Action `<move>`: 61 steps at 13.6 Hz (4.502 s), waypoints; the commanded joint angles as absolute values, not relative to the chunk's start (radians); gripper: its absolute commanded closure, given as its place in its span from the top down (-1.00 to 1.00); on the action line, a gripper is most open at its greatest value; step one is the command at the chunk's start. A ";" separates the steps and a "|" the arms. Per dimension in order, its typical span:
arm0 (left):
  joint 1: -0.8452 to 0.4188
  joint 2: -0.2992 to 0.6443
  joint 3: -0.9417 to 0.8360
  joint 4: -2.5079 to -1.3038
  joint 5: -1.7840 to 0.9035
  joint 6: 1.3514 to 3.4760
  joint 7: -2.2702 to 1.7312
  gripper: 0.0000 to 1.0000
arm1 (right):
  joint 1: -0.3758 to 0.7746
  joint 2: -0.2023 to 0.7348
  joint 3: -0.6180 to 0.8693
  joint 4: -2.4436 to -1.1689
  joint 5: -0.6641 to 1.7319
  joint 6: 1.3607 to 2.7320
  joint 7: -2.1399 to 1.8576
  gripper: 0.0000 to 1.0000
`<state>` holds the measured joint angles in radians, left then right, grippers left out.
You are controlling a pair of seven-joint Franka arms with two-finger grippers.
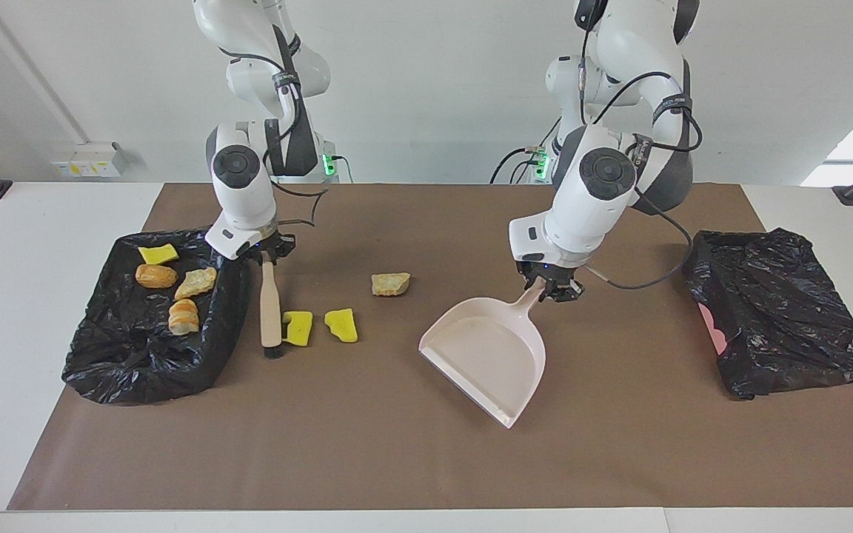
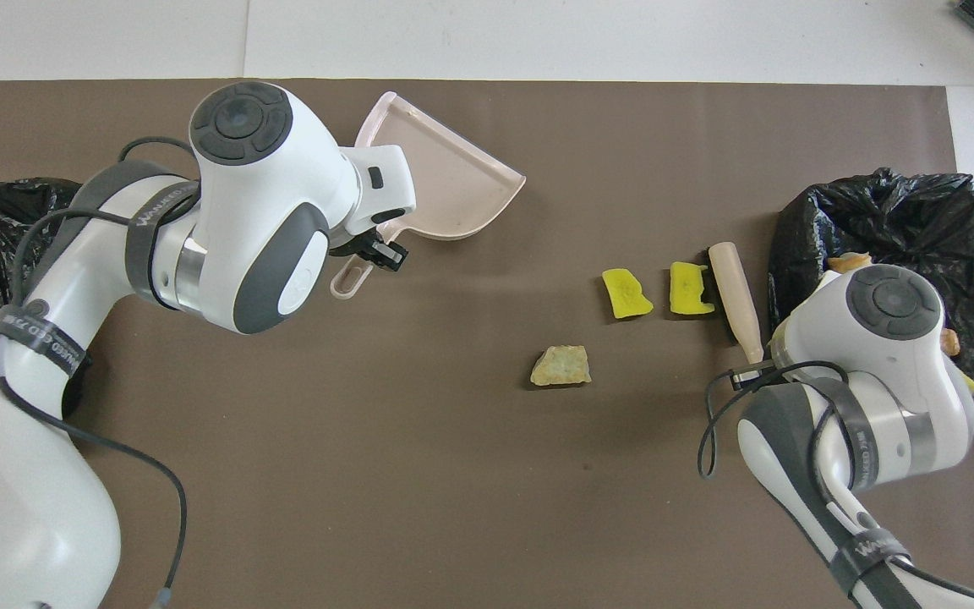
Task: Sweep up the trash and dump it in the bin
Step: 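Grasp the dustpan with the left gripper while the right gripper lifts the brush, then sweep the yellow sponges into the dustpan with the brush in the right gripper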
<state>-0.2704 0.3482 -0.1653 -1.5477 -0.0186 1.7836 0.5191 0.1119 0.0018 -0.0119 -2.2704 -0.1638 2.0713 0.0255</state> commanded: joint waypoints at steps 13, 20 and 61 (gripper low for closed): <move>-0.230 0.077 -0.169 -2.081 0.009 2.043 0.956 -1.00 | 0.345 -0.173 0.002 -2.508 -0.054 2.089 0.290 -1.00; -0.271 0.097 -0.170 -2.115 0.003 2.144 0.852 -1.00 | 0.484 0.020 0.009 -2.327 -0.006 2.129 0.457 -1.00; -0.258 0.081 -0.169 -2.128 -0.017 2.166 0.555 -1.00 | 0.374 0.315 0.086 -1.772 0.160 1.858 -0.017 -1.00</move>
